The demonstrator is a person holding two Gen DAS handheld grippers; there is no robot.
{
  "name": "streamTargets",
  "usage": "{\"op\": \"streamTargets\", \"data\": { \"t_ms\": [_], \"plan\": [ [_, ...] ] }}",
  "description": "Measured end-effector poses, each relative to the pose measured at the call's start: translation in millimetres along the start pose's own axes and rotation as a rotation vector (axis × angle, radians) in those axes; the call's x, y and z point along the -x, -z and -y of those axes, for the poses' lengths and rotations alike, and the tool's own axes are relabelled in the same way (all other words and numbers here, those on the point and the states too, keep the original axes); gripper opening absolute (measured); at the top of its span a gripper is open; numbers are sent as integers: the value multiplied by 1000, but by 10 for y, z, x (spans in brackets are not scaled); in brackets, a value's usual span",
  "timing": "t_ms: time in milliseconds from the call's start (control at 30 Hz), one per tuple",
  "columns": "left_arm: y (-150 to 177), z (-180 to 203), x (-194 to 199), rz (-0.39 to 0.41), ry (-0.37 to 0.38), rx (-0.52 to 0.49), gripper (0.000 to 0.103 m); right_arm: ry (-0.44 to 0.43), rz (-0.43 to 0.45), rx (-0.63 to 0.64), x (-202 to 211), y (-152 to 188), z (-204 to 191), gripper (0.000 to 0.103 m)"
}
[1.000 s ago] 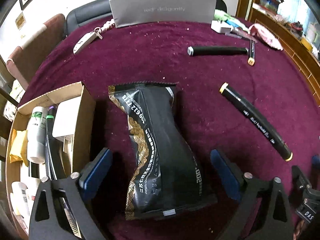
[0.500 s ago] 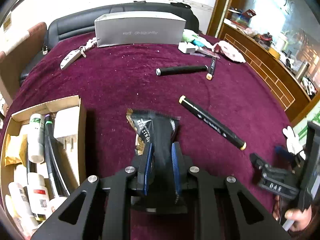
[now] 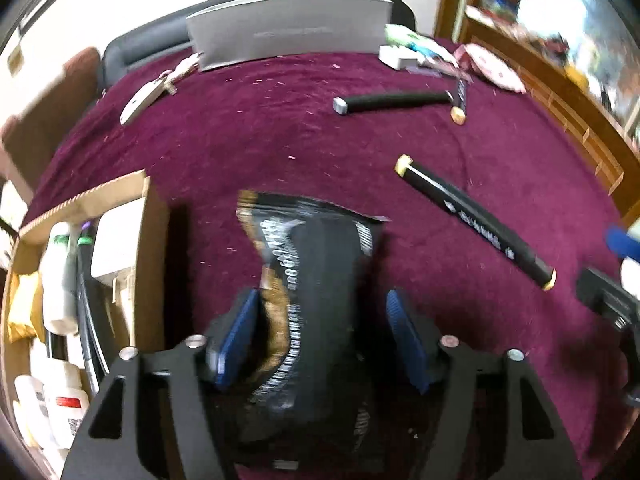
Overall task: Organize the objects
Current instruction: 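Grasp the yellow-capped black marker with the right gripper while the left gripper holds the bag, then carry the snack bag and marker over the tray with both grippers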
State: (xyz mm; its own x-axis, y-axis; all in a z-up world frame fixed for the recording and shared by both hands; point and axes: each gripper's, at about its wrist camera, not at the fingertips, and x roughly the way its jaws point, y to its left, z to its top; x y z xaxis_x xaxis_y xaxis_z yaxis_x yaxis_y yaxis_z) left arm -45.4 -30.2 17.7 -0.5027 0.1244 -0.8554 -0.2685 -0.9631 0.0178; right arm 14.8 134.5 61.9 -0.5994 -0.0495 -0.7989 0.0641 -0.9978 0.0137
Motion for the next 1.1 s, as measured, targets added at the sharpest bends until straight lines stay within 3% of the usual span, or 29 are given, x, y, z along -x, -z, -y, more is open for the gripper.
{"op": "streamTargets", "data": {
  "t_ms": [33, 67, 200, 300, 433, 500, 600, 833, 1100],
  "plan": [
    [12, 19, 11, -2, 21, -12, 55, -34, -27, 17, -101, -72, -68, 86],
    [18, 23, 36, 0, 36, -23, 38, -55, -48, 35, -212, -140, -135, 82],
    [82, -21, 161, 6, 117, -13, 37, -93, -128, 82, -584, -317, -316, 50],
    [140, -84, 303, 35, 154, 7, 36, -114, -159, 96, -758, -366, -438, 48],
    [183, -108, 497, 82, 141, -4, 36, -65, -156, 145, -876, -407, -564, 41],
    [196, -115, 569, 97, 137, -6, 37, -66, -162, 140, -878, -428, -579, 24],
    [222, -133, 638, 109, 142, -4, 37, -53, -164, 134, -867, -418, -590, 12],
    [314, -142, 778, 143, 119, -18, 37, -57, -156, 86, -765, -366, -580, 12],
    [402, -130, 984, 191, 83, -20, 37, -137, -115, 3, -382, -234, -482, 12]
  ]
}}
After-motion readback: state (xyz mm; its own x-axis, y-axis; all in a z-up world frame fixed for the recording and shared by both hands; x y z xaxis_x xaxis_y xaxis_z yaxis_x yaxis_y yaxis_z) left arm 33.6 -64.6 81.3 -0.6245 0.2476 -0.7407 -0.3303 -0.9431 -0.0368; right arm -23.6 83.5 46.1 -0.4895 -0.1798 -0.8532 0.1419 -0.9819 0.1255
